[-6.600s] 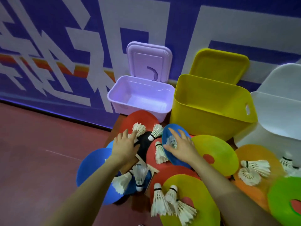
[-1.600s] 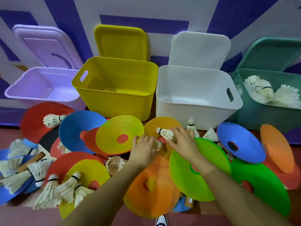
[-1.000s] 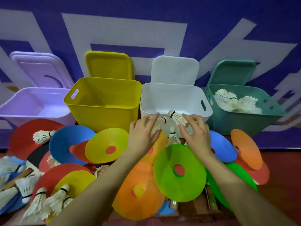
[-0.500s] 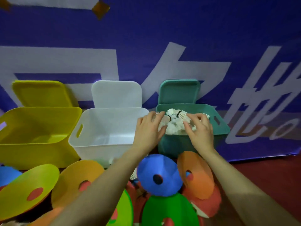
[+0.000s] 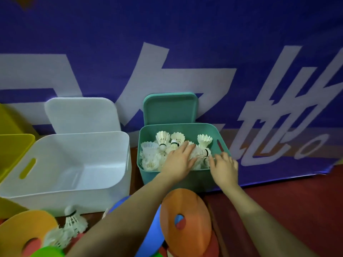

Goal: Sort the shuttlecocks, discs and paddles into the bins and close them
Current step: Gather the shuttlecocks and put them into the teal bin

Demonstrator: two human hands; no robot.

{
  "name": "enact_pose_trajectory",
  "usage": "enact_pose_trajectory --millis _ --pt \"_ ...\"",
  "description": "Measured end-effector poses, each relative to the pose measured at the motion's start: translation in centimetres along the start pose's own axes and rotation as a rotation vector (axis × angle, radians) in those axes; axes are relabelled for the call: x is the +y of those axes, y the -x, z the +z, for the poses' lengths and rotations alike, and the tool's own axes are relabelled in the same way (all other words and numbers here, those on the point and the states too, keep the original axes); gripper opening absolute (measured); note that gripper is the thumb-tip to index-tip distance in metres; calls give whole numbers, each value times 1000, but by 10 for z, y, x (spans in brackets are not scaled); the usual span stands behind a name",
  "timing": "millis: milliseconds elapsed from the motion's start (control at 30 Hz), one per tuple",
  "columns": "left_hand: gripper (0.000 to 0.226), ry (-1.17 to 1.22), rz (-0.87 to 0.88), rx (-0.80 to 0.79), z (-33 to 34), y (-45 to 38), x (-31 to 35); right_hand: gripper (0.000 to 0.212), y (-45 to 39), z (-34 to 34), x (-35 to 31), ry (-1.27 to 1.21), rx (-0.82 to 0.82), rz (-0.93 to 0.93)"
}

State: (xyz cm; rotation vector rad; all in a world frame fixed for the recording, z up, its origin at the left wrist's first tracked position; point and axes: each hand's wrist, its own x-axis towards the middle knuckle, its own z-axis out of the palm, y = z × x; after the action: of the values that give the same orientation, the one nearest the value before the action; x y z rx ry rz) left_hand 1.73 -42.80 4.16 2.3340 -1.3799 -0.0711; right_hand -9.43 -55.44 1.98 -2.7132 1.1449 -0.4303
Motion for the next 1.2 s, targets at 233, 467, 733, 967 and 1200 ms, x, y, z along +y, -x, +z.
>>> enact_pose_trajectory --millis 233,467,733,967,1200 --pt "49 -241 20 -247 14 -10 9 47 4 5 3 -55 -21 -64" --pt "54 -222 1 -181 -4 7 9 47 10 -11 -12 18 -190 -51" --pt "55 -230 -85 1 -60 74 -27 48 53 -33 -71 -21 -30 -97" --pt "52 -246 -168 101 -114 172 -85 44 117 -21 -162 -167 -38 -301" --pt "53 -259 -233 118 -163 285 -160 41 195 0 -271 -225 -109 -421"
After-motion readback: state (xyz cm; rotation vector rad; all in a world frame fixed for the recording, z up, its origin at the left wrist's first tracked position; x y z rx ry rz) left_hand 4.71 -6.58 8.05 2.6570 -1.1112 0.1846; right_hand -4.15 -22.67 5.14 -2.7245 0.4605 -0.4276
